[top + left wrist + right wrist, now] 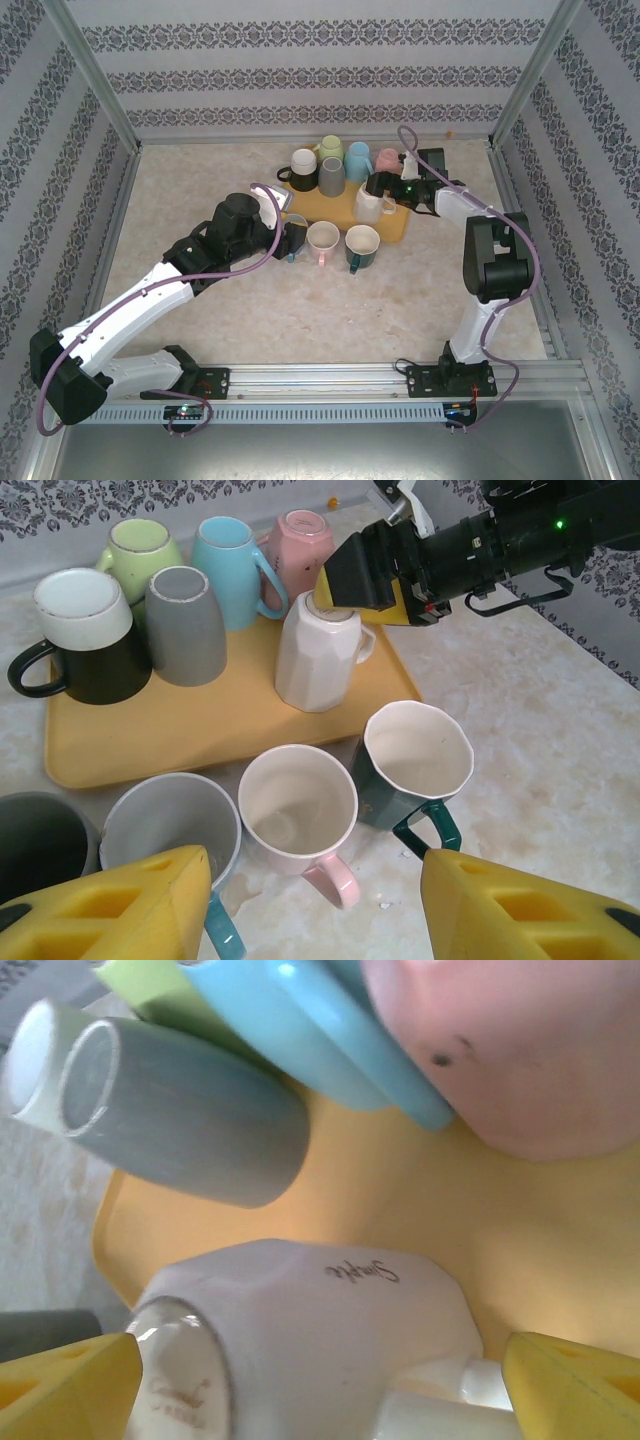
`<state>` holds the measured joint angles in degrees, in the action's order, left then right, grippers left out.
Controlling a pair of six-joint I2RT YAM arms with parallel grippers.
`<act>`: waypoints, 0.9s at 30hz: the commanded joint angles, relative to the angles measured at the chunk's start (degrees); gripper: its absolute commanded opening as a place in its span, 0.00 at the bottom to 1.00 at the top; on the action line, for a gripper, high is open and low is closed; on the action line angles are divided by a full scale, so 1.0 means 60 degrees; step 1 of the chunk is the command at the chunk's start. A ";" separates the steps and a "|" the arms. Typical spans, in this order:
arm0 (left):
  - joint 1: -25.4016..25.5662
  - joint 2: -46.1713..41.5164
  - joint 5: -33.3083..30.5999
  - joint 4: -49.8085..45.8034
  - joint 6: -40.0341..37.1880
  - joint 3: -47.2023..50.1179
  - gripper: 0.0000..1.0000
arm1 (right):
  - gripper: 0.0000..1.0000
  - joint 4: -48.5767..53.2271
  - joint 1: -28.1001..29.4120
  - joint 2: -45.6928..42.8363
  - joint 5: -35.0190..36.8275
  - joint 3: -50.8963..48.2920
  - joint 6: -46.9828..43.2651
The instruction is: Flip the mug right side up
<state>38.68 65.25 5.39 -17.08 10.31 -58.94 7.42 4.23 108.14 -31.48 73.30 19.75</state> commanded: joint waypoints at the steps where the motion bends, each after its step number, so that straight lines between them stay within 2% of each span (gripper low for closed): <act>1: 0.0102 0.0001 0.0033 0.0454 0.0033 0.0034 0.58 | 0.96 0.0730 -0.0013 0.0204 -0.1012 0.0732 -0.1650; 8: 0.0102 0.0030 0.0094 0.0458 0.0070 0.0046 0.58 | 0.97 0.1853 0.0356 0.0471 -0.1120 0.1083 -0.3038; 18: 0.0102 0.0056 0.0207 0.0474 0.0113 0.0030 0.58 | 0.96 0.2258 0.0684 0.0284 0.0011 0.0850 -0.3209; 27: 0.0102 0.0021 0.0360 0.0474 0.0184 0.0022 0.58 | 0.97 0.2587 0.1019 -0.0148 0.0409 0.0513 -0.3499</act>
<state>38.68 65.41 6.13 -17.06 10.72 -58.92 20.73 9.65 109.67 -30.37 77.25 0.64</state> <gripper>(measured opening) 0.580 0.968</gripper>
